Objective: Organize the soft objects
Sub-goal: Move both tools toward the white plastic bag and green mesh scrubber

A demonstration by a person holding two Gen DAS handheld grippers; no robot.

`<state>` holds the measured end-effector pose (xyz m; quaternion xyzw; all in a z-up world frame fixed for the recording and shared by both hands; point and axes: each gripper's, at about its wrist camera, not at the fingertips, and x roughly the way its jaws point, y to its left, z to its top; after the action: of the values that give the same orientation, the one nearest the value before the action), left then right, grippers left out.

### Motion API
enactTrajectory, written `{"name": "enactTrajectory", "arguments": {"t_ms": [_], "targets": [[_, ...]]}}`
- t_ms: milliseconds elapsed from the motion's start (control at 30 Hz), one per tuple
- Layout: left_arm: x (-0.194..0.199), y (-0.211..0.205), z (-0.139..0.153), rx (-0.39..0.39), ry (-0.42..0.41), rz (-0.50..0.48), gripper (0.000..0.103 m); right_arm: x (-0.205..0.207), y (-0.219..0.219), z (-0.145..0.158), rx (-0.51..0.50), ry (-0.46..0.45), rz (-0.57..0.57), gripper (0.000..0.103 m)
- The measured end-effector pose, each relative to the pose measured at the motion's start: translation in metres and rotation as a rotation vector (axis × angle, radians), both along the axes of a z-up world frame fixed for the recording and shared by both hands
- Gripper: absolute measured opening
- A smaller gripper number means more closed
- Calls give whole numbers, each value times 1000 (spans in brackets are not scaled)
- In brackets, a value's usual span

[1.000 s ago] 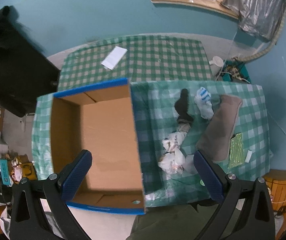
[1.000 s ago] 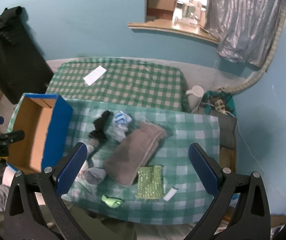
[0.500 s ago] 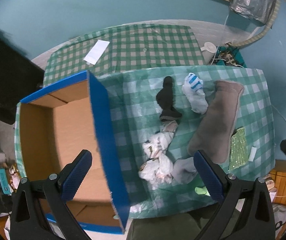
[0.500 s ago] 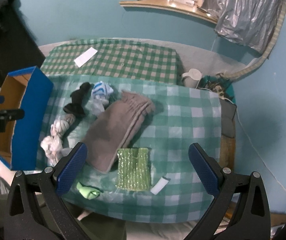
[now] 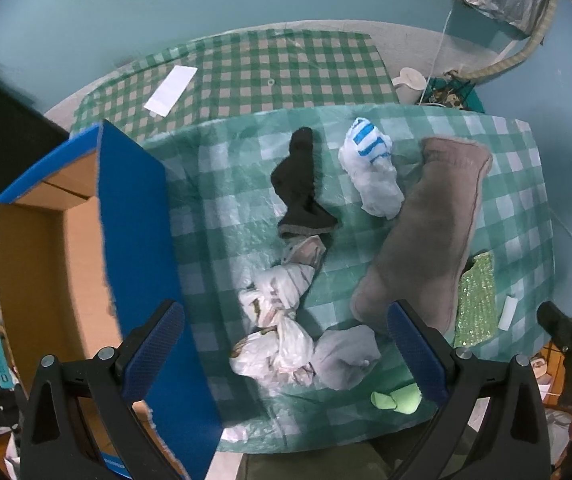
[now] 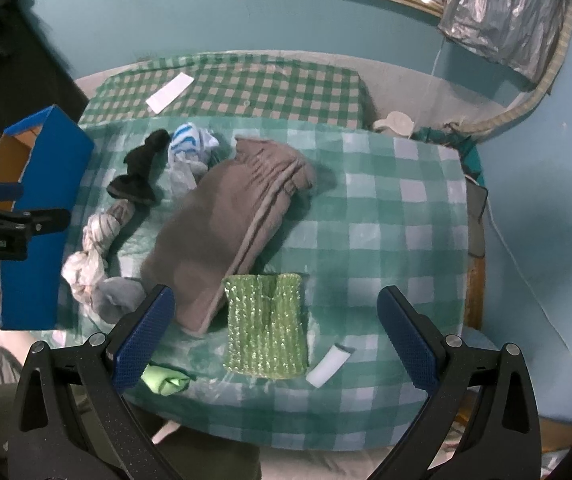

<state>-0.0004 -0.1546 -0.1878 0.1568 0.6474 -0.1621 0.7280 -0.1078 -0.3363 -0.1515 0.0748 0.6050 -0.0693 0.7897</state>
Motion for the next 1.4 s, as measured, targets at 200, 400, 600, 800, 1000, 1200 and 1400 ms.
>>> {"name": "enactTrajectory", "arguments": {"t_ms": [200,400,600,800,1000,1200,1400], "targets": [[-3,0,-20,24,5,-6,102,0,4,-20,12,32,22,100],[-5,10,-35,41,22,18,102,3,2,-32,19,53,28,100],[-7,21,-43,38,23,28,102,6,1,-41,24,67,34,100],[-9,34,-51,63,34,41,102,8,2,-45,29,76,37,100],[-12,43,-50,74,21,20,102,9,4,-55,34,93,47,100],[-7,57,-54,84,19,34,102,9,5,-73,34,134,55,100],[-5,52,-53,31,68,17,102,8,8,-92,18,178,68,100]]}}
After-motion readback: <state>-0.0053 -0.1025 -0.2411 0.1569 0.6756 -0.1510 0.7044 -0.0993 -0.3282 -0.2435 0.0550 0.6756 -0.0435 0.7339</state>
